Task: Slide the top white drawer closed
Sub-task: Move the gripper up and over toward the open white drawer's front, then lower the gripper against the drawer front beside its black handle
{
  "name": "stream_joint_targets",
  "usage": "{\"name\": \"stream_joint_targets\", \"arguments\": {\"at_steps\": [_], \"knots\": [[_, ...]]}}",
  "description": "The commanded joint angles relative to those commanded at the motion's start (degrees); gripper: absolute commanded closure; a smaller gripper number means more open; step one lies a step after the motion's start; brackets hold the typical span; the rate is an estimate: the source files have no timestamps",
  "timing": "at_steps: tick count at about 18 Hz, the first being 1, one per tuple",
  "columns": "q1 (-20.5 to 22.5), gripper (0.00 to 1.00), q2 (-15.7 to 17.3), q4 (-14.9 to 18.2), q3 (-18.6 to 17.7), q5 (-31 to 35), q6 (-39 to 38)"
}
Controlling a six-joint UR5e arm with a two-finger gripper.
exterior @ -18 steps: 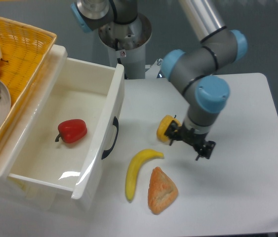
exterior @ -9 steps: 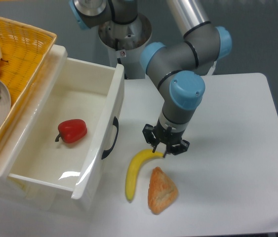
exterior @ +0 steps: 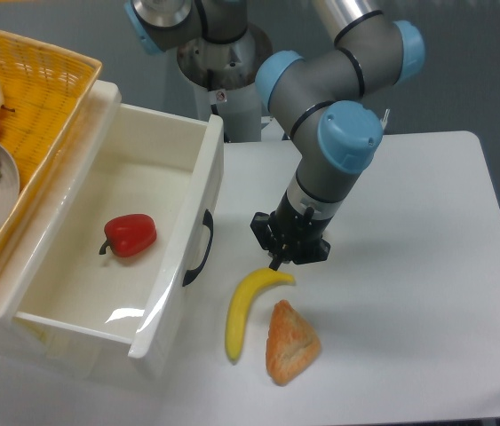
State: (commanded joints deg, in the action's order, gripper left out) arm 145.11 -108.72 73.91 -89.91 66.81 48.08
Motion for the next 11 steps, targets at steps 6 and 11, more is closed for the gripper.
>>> {"name": "stream_joint_targets", "arguments": {"at_steps": [6, 11], "knots": [[-1.6, 1.0, 0.1, 3.6, 0.0, -4.7, 0.0], [-1.9, 1.0, 1.1, 4.8, 0.0, -6.2, 0.5]]}}
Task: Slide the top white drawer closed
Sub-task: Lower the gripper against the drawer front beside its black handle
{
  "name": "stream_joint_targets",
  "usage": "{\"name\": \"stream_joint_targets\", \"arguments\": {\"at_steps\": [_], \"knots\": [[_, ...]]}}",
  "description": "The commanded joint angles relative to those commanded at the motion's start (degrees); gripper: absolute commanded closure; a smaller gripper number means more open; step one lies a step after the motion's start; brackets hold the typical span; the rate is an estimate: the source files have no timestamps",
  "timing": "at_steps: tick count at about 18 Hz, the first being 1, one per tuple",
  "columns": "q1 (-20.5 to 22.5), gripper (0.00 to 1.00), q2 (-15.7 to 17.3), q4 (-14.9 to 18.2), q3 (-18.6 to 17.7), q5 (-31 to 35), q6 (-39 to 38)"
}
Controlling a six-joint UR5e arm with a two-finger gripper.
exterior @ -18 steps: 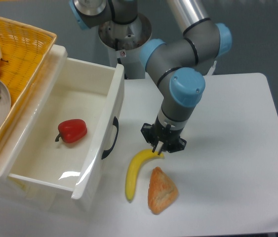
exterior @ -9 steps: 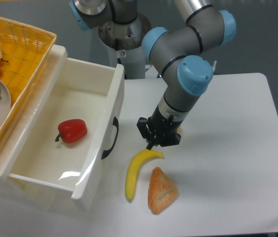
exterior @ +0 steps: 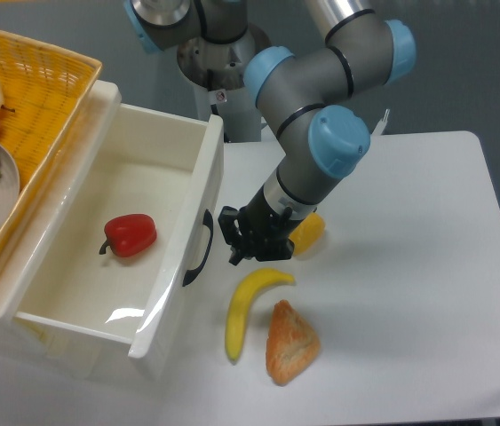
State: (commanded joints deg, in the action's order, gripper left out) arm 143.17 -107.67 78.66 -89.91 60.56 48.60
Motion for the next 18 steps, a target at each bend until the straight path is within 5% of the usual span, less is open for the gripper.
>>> {"name": "stream_joint_targets", "arguments": {"at_steps": [18], "knots": [[-1.6, 1.0, 1.5, 3.2, 0.0, -1.8, 0.2]]}}
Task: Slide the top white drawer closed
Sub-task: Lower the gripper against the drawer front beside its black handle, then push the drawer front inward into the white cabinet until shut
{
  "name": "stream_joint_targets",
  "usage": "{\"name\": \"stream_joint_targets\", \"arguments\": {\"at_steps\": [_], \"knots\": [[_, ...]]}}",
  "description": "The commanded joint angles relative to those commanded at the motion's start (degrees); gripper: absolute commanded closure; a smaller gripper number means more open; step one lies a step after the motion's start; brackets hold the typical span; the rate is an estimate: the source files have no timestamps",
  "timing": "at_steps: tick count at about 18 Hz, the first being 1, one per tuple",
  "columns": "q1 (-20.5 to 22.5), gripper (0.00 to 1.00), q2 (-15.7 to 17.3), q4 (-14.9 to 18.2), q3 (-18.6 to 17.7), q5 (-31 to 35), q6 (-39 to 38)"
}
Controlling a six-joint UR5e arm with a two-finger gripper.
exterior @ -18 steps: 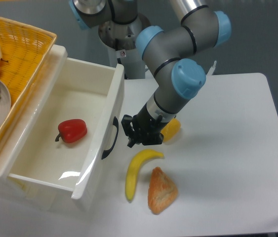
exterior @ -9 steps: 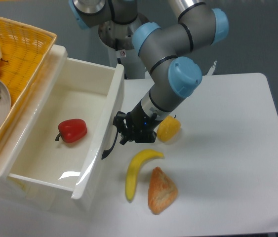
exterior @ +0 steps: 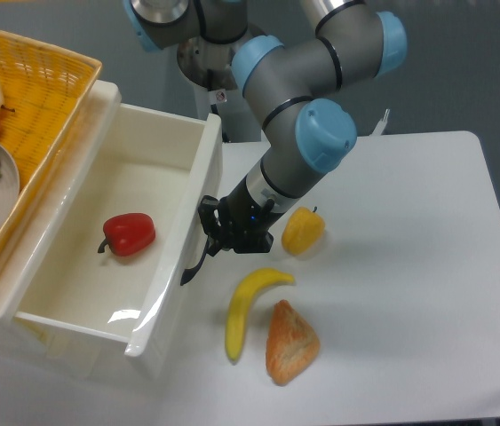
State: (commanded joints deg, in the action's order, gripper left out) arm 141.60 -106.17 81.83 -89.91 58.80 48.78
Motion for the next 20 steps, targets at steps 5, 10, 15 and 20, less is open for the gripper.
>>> {"name": "stream_joint_targets", "arguments": {"at_steps": [5, 10, 15, 20], "knots": [[-1.1, 1.0, 0.6, 0.6, -0.3, -0.1, 0.0], [-2.0, 1.0, 0.7, 0.6, -0.4, -0.4, -0.1], [-3.3, 1.0, 0.7, 0.6, -0.3, -0.4, -0.4], [-4.4, 1.0, 0.7, 0.6, -0.4, -0.4, -0.7]]}}
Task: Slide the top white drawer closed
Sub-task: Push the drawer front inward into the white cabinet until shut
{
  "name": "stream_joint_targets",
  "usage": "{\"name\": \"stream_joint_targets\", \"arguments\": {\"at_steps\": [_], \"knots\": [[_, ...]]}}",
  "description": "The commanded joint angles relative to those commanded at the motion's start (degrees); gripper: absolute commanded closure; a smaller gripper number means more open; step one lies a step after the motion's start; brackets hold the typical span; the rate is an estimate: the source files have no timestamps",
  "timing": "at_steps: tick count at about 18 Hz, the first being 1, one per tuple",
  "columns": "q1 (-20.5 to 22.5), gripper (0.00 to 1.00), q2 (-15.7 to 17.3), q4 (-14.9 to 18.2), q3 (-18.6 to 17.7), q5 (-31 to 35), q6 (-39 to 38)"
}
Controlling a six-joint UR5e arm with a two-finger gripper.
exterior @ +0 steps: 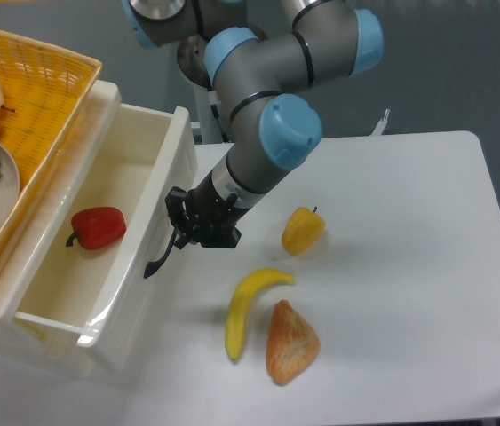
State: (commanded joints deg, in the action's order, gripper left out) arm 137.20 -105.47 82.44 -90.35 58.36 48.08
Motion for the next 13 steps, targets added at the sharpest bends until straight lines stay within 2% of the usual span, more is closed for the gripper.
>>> {"name": "stream_joint_targets", "arguments": {"at_steps": [13], "knots": [[-3.4, 1.0, 0.9, 0.5, -0.4, 0.0, -1.0]]}}
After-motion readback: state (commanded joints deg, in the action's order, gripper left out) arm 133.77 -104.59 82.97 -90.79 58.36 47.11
